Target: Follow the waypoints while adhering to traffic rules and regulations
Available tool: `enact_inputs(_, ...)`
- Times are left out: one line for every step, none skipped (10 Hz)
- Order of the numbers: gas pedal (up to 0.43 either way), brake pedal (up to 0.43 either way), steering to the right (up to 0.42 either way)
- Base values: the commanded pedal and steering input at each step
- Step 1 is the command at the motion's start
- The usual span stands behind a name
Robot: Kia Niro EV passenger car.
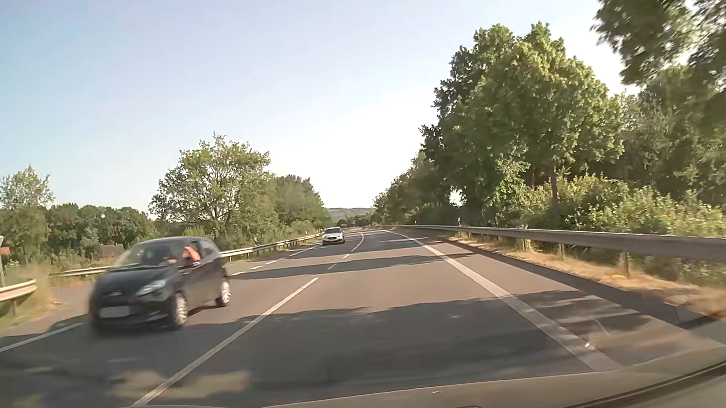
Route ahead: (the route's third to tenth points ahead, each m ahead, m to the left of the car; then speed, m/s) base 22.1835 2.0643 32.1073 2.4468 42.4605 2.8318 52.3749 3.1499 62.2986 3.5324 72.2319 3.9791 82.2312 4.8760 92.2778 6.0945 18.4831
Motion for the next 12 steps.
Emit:
enact_inputs(0.197,0.006,-0.003)
enact_inputs(0.197,0.006,-0.003)
enact_inputs(0.197,0.006,-0.003)
enact_inputs(0.197,0.006,-0.003)
enact_inputs(0.209,0.006,-0.003)
enact_inputs(0.209,0.006,-0.003)
enact_inputs(0.209,0.006,-0.003)
enact_inputs(0.209,0.006,-0.002)
enact_inputs(0.209,0.006,-0.002)
enact_inputs(0.209,0.006,-0.002)
enact_inputs(0.209,0.006,-0.002)
enact_inputs(0.209,0.006,-0.002)
